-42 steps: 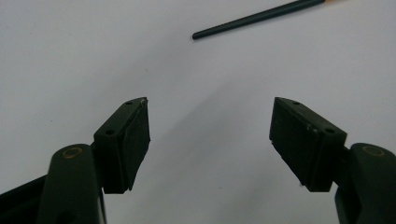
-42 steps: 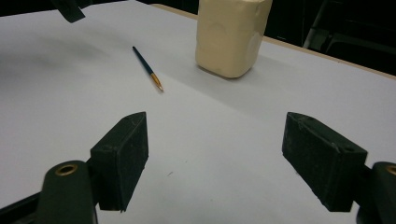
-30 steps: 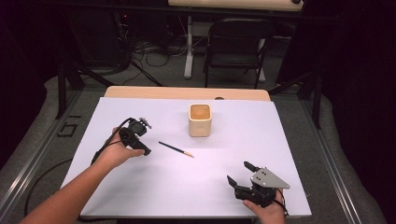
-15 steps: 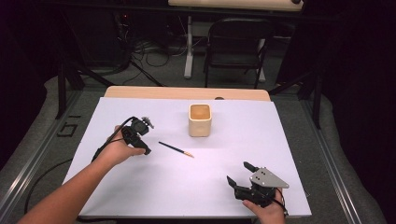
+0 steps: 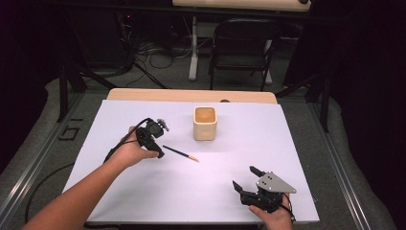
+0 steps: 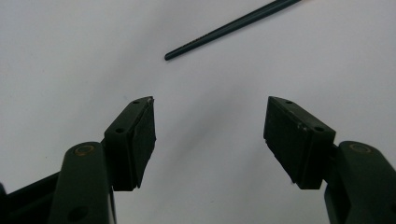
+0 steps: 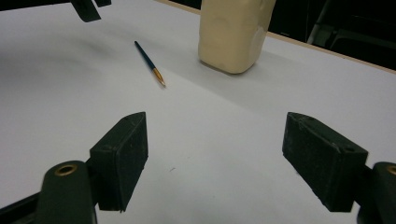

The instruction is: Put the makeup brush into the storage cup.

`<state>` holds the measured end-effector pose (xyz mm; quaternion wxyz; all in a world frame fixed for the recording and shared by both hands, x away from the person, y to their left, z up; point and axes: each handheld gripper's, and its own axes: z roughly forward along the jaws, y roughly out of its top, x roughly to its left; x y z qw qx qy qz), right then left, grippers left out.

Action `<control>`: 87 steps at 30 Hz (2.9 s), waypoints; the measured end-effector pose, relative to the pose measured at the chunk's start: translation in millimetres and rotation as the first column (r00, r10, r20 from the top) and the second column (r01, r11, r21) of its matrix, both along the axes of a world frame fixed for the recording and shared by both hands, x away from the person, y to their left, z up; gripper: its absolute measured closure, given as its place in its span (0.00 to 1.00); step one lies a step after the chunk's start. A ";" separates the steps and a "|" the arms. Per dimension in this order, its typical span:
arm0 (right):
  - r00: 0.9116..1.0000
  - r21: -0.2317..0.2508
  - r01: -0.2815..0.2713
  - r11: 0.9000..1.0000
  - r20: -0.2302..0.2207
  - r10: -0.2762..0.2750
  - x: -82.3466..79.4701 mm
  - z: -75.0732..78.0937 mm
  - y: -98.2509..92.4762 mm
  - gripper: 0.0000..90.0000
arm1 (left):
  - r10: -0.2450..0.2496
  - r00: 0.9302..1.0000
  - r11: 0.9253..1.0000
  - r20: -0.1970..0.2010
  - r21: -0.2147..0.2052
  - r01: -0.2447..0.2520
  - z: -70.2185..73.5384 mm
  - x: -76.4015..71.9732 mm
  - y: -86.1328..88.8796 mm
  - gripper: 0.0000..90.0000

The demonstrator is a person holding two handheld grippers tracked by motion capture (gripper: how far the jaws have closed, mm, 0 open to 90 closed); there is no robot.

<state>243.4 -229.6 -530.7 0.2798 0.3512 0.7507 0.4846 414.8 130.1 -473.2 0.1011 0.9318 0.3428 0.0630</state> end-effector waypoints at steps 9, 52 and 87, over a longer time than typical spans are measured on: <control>1.000 -0.002 -0.001 1.000 -0.001 0.001 -0.2 0.3 -0.5 0.25 | -0.020 1.000 1.000 0.010 -0.002 0.020 3.2 2.9 -9.7 0.38; 1.000 -0.001 -0.010 1.000 -0.003 0.010 0.7 0.1 -0.7 0.25 | -0.227 0.973 0.969 -0.041 0.093 0.230 -14.5 15.0 -68.9 0.43; 1.000 -0.003 -0.018 1.000 -0.006 0.018 0.6 0.4 -1.0 0.25 | -0.323 0.945 0.937 -0.058 0.122 0.328 -32.9 19.6 -85.2 0.55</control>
